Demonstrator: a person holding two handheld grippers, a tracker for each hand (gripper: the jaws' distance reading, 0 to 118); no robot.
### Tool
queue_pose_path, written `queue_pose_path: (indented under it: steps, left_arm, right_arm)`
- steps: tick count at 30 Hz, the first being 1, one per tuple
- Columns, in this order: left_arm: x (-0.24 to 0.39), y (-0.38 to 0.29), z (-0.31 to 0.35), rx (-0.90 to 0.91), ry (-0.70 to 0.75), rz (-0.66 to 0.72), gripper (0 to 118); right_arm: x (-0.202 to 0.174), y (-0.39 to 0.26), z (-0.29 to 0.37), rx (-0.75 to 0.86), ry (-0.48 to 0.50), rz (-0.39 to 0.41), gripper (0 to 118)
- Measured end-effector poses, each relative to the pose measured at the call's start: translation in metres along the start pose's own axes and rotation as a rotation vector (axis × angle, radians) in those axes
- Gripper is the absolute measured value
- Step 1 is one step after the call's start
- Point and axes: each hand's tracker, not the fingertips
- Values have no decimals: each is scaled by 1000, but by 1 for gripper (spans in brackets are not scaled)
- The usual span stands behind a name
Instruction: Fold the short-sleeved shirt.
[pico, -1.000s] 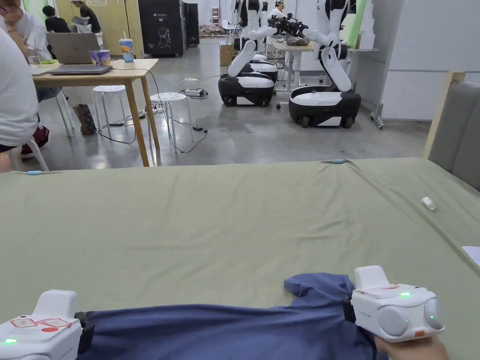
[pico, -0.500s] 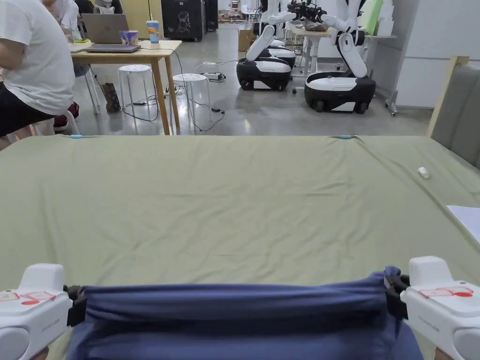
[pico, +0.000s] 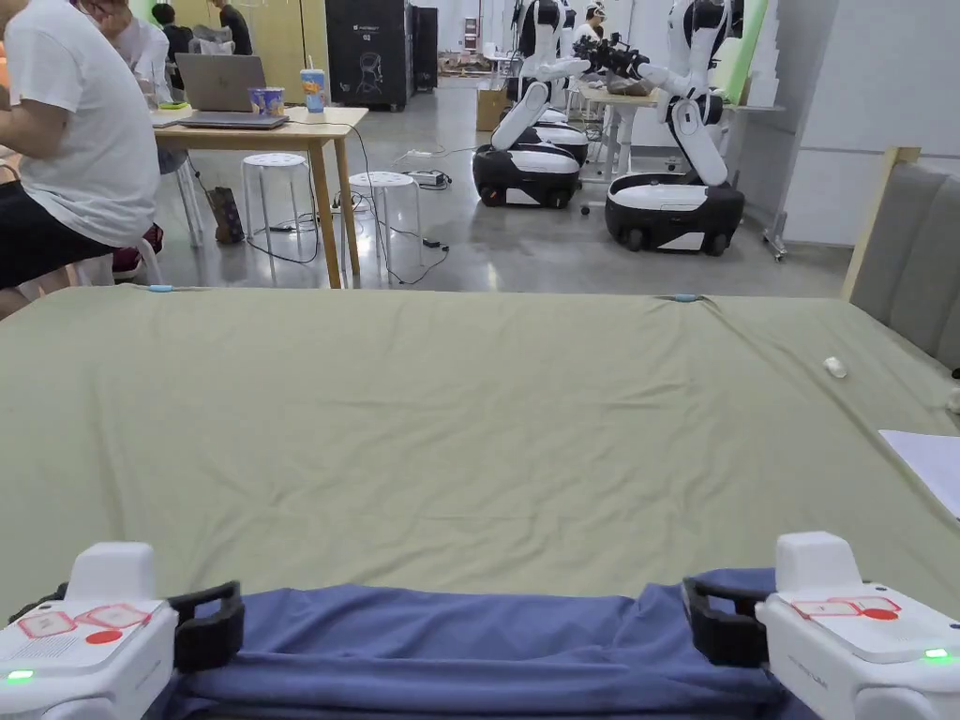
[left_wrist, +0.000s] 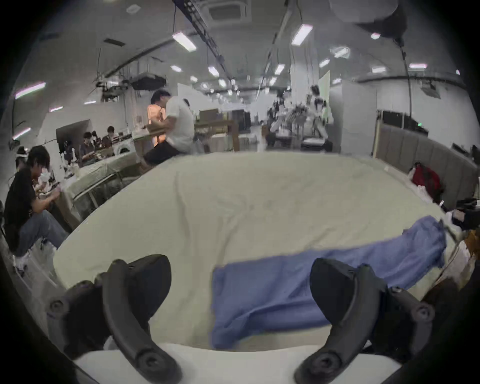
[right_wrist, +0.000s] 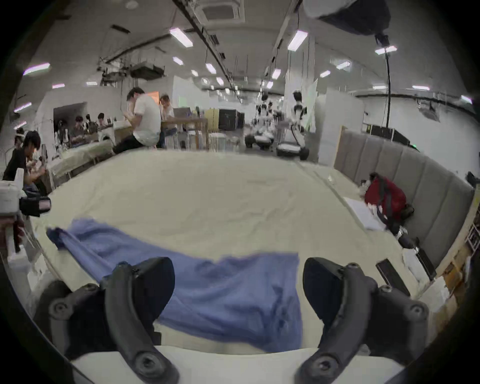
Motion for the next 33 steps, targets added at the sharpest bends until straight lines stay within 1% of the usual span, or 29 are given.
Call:
queue_pose_path:
  steps: [2,3,4,6,7,8,9,10,11,12,13,16,17,19,22,23,24,25,26,29,30,33]
  left_arm:
    - [24,17,2,37,-86,15,109]
    - [35,22,4,62,-106,11,109]
    - [46,26,1,92,-117,3,109]
    - [66,30,0,136,-109,-9,107]
    - [75,32,-2,137,-117,-10,104]
    - [83,33,-7,134,-121,-16,95]
    - [89,34,-9,135,-124,-24,72]
    - [94,35,-10,135,-126,-33,47]
    - [98,35,-12,134,-124,-48,24]
    - [101,33,-14,133,-119,-57,7]
    - [101,33,-15,130,-122,-62,0]
    - [86,28,-16,109,-143,-49,0]
    - [77,25,-18,92,-143,-35,0]
    - [49,16,-21,70,-127,52,0]
    - [-1,-6,-24,20,-81,179,0]
    - [-21,-16,-26,4,-77,236,0]
    - [-37,-26,-26,-10,-75,299,19]
    - [-56,-39,-26,-18,-73,374,46]
    - [-73,-51,-27,-30,-81,440,78]
    - [-108,-83,-37,-126,-148,571,100]
    - [-116,-91,-39,-125,-183,636,111]
    - [-130,-115,-57,-181,-334,890,112]
  right_arm:
    - [-17,16,-3,80,42,-34,104]
    - [-26,21,-3,110,57,-43,106]
    - [-36,26,-4,142,56,-47,107]
    - [-54,32,-6,201,8,-48,107]
    - [-61,34,-8,214,-1,-56,106]
    - [-67,34,-11,226,8,-69,102]
    - [-72,35,-14,233,18,-74,87]
    - [-77,35,-17,233,24,-71,66]
    - [-84,36,-21,228,15,-57,38]
    - [-89,35,-23,225,-14,-23,8]
    - [-93,34,-24,231,-29,-6,1]
    - [-97,32,-26,210,19,-2,0]
    - [-100,30,-27,210,20,7,0]
    - [-106,28,-25,207,10,32,0]
    - [-117,25,-25,198,18,41,0]
    - [-122,24,-26,194,19,48,0]
    - [-126,22,-29,190,22,52,0]
    - [-131,21,-32,177,36,55,0]
    - [-137,18,-39,162,44,55,0]
    - [-155,11,-51,130,63,57,0]
    - [-161,10,-54,123,70,58,0]
    - [-179,7,-62,104,90,78,0]
